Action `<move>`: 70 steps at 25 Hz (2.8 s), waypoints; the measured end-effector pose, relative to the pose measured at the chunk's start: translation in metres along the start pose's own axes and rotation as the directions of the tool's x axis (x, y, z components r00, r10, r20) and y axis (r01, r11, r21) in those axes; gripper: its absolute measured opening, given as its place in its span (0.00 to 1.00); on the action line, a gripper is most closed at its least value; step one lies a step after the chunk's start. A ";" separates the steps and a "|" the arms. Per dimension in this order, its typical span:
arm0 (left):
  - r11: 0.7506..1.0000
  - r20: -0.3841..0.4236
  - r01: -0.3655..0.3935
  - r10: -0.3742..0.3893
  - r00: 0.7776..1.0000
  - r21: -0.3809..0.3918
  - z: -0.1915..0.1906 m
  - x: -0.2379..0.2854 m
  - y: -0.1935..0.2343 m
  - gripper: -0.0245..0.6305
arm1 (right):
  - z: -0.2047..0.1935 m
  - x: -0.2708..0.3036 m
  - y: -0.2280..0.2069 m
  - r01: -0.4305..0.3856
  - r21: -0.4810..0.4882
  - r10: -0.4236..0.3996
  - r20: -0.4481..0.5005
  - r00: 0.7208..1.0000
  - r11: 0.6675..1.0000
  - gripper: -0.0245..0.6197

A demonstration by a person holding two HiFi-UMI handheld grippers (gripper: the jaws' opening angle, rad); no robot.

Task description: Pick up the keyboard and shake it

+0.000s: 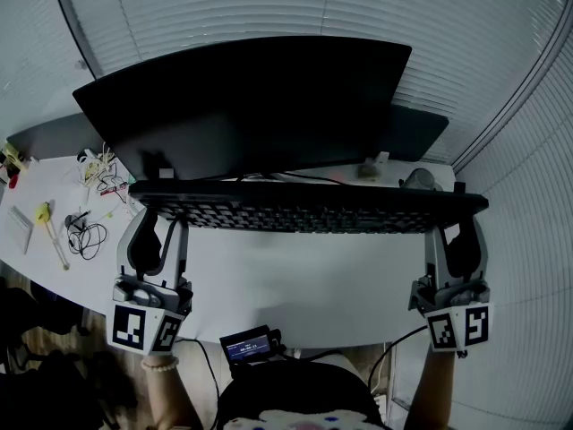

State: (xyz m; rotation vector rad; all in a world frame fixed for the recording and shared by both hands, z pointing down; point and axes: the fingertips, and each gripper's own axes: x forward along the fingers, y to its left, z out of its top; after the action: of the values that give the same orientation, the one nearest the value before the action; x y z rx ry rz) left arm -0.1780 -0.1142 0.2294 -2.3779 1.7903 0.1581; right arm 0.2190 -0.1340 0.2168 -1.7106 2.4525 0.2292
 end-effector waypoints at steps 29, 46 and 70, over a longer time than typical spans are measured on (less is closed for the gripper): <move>0.977 -0.578 -0.089 -0.040 0.815 -0.193 -0.202 -0.035 0.001 0.30 | -0.195 -0.010 0.015 0.030 0.127 0.045 -0.550 0.834 0.991 0.48; 0.946 -0.785 -0.158 -0.132 0.605 -0.282 -0.301 -0.070 -0.013 0.30 | -0.295 -0.038 0.022 0.064 0.210 0.126 -0.774 0.620 0.976 0.47; 0.932 -0.836 -0.216 -0.138 0.531 -0.291 -0.339 -0.062 -0.010 0.30 | -0.360 -0.041 0.020 0.178 0.311 0.184 -0.843 0.506 0.934 0.48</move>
State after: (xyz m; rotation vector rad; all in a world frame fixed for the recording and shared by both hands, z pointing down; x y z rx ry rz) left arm -0.1902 -0.1175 0.5736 -2.9599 2.3432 -0.9556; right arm 0.2034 -0.1630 0.5781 -1.8932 2.7766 -1.3712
